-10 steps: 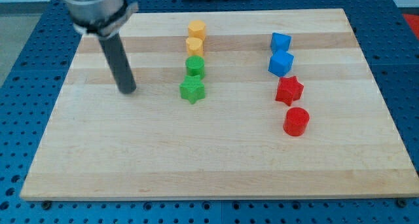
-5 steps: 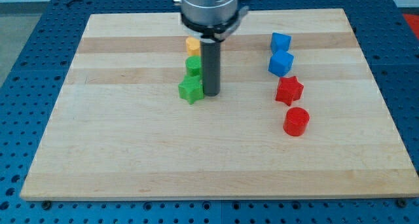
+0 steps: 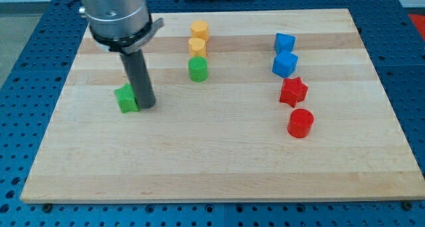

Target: Slide green star towards center left

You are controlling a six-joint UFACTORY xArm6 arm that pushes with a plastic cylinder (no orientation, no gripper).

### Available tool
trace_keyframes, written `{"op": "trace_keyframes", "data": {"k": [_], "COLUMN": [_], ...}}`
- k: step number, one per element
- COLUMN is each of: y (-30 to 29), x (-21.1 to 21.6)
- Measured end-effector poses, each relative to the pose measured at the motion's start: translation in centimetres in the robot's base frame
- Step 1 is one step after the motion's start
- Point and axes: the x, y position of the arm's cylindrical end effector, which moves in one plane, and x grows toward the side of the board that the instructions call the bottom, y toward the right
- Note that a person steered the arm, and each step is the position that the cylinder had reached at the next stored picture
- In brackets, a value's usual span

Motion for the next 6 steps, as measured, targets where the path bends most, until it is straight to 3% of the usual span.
{"op": "trace_keyframes", "data": {"k": [2, 6], "y": [-5.8, -12.0], "x": [-0.9, 1.8]}}
